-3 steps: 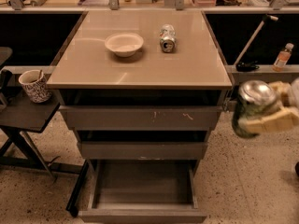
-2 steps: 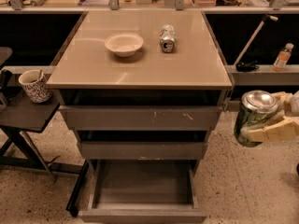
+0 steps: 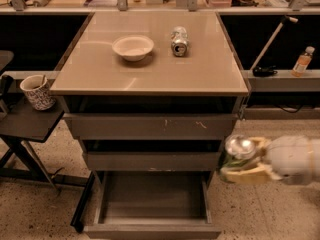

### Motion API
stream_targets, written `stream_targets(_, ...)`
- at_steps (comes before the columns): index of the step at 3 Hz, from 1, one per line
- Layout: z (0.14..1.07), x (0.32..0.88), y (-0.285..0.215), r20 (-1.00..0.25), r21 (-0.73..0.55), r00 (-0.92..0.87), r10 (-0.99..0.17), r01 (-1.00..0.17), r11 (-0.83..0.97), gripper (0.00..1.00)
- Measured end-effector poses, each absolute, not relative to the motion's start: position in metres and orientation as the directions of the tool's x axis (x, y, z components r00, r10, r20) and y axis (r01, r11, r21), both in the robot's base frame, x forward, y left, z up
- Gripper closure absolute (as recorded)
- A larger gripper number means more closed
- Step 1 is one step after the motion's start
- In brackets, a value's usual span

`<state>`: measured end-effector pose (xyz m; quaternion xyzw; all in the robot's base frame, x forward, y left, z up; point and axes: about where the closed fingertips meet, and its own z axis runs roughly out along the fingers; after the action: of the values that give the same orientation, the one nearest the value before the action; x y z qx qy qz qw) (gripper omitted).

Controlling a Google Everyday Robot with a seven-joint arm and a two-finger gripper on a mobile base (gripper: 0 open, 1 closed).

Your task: Place green can into bottom drawer

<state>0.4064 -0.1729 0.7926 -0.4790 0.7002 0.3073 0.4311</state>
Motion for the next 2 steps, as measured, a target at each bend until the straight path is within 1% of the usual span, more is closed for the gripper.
stream_targets(1,0.678,0.397,-0.139,-0.902,0.154,-0.281,-0.327,-0.918,0.365,1.00)
stream_targets(2,0.566,0.396,-0.121,-0.842,0.292,-0.437,-0.316,-0.862,0.415,1.00)
